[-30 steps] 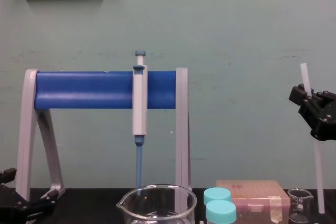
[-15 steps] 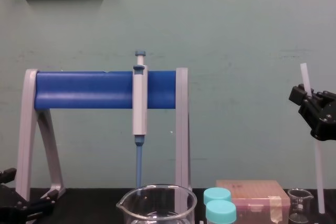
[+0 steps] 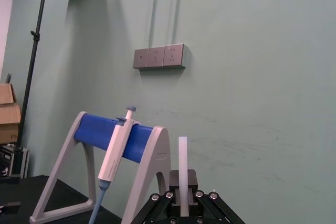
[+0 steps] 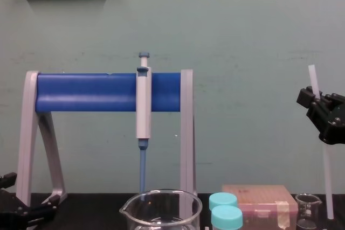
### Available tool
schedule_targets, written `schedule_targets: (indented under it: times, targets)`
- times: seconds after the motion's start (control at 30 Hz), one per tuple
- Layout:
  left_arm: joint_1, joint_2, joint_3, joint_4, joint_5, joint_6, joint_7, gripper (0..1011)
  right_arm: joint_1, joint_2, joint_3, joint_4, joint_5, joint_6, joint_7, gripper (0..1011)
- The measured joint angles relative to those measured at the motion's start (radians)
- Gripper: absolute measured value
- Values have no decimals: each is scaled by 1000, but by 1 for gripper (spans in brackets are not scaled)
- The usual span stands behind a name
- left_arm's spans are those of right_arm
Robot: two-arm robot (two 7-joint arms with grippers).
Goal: Pick up the stirring rod with one hand, then place it down.
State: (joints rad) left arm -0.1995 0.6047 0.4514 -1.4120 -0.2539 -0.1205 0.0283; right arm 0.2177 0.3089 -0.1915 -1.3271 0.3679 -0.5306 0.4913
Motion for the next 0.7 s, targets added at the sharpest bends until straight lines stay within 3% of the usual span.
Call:
schedule_targets:
  times: [0.7]
  targets:
    - [0, 0, 0, 0, 0, 0, 0, 1000, 0, 0, 0, 0, 0, 0, 0, 70]
